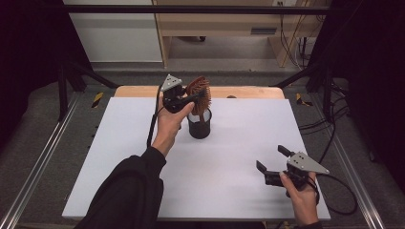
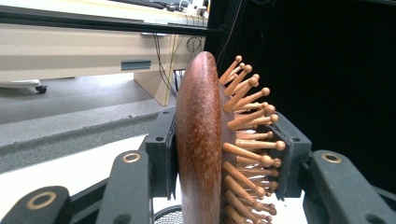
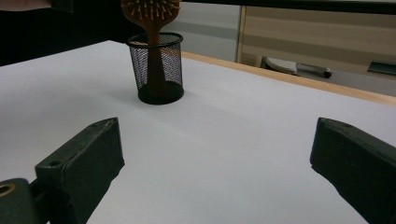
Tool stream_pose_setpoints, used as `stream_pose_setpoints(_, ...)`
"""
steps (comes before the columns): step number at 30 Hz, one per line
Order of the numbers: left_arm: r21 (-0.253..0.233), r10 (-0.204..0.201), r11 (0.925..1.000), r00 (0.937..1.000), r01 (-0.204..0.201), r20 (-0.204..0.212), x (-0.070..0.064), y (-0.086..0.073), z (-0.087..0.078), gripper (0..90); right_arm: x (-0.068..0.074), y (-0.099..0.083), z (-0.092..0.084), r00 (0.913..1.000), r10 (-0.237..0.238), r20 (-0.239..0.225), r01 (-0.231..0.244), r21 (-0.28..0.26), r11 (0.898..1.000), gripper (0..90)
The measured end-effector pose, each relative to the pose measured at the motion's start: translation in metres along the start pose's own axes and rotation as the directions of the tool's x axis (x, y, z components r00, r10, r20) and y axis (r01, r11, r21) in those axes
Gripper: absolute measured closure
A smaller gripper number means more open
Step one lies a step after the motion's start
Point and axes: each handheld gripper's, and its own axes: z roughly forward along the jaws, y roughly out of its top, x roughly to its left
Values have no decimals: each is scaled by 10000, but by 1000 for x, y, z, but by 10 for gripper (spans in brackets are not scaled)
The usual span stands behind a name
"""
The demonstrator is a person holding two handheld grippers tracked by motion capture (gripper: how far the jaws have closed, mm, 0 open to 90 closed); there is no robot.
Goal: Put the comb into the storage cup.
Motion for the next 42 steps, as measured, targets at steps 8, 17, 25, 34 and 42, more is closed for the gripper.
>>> stream_pose_setpoints(8, 46, -14, 10000, 10000, 14, -2, 0, -2, 2, 515, 0, 0, 0, 10000, -43, 17, 43, 5, 10000, 29)
stream_pose_setpoints(17, 56, -13, 10000, 10000, 13, 17, 1, -2, 3, 514, 1, 0, 0, 10000, -22, 14, 22, -7, 10000, 29)
stream_pose_setpoints(25, 21, 58, 10000, 9999, -58, -152, 6, -3, 3, 501, 1, 0, 0, 10000, -18, -1, 18, -21, 10000, 29)
stream_pose_setpoints(34, -48, 369, 9993, 9990, -371, -268, 11, -4, 6, 477, 1, 0, 1, 10000, -21, -11, 21, -25, 10000, 29)
stream_pose_setpoints(42, -107, 279, 9995, 9990, -283, -337, 21, -6, 7, 453, 0, 0, 2, 10000, -3, -20, 4, 6, 10000, 29)
